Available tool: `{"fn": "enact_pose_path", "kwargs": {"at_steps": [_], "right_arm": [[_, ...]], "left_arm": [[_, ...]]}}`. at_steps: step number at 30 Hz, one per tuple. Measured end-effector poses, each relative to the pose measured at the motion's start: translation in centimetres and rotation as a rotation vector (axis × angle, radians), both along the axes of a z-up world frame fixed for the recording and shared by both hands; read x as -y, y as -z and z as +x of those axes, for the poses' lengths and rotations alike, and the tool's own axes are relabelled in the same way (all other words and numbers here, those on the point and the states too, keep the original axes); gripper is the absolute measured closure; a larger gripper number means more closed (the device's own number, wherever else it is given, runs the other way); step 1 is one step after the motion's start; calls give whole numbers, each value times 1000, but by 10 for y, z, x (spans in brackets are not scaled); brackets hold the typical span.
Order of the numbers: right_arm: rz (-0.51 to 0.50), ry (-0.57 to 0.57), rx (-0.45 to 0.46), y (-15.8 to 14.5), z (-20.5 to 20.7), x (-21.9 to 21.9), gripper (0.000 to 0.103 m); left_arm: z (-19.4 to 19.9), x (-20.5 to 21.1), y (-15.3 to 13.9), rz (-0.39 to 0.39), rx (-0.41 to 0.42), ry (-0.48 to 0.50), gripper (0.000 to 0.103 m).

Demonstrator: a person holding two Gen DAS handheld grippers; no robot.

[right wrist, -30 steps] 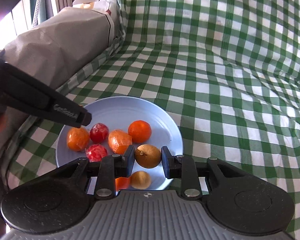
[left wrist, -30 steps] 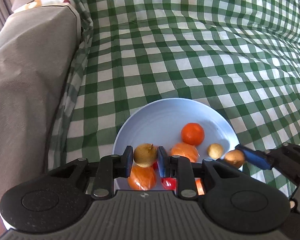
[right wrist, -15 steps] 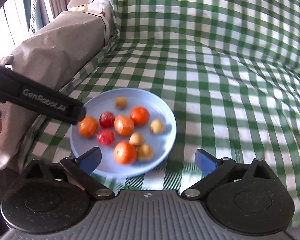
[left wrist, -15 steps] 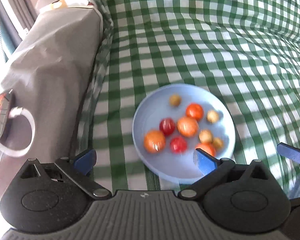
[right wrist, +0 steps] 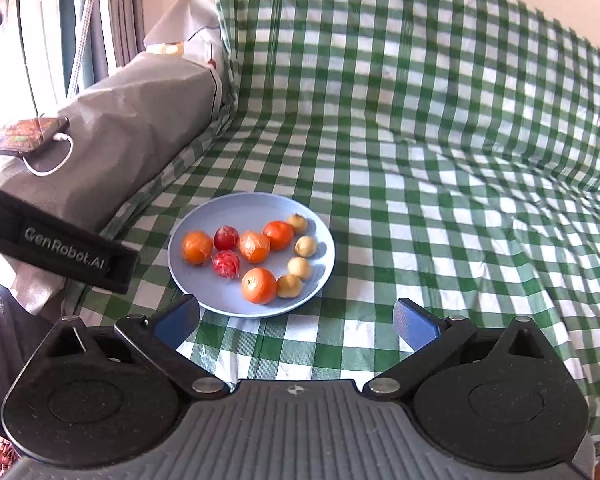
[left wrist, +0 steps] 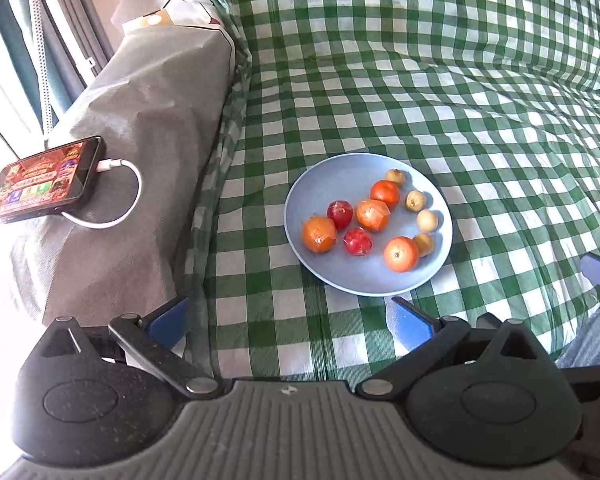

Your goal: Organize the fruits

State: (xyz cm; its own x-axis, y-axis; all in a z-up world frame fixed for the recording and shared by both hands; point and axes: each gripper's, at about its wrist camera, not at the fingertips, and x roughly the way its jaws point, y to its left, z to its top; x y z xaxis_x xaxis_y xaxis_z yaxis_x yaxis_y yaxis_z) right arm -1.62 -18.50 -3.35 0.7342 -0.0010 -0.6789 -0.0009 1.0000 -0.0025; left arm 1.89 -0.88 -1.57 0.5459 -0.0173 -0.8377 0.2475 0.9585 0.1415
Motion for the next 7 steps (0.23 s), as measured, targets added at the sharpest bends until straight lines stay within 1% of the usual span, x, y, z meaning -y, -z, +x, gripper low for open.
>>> {"fn": "enact_pose_path", "kwargs": {"at_steps": [7], "right_arm": [[-14,-21,33,-10,-12,-5,1]], "left_arm": [[-12,-2,-6,-1,26,-8,0]]}}
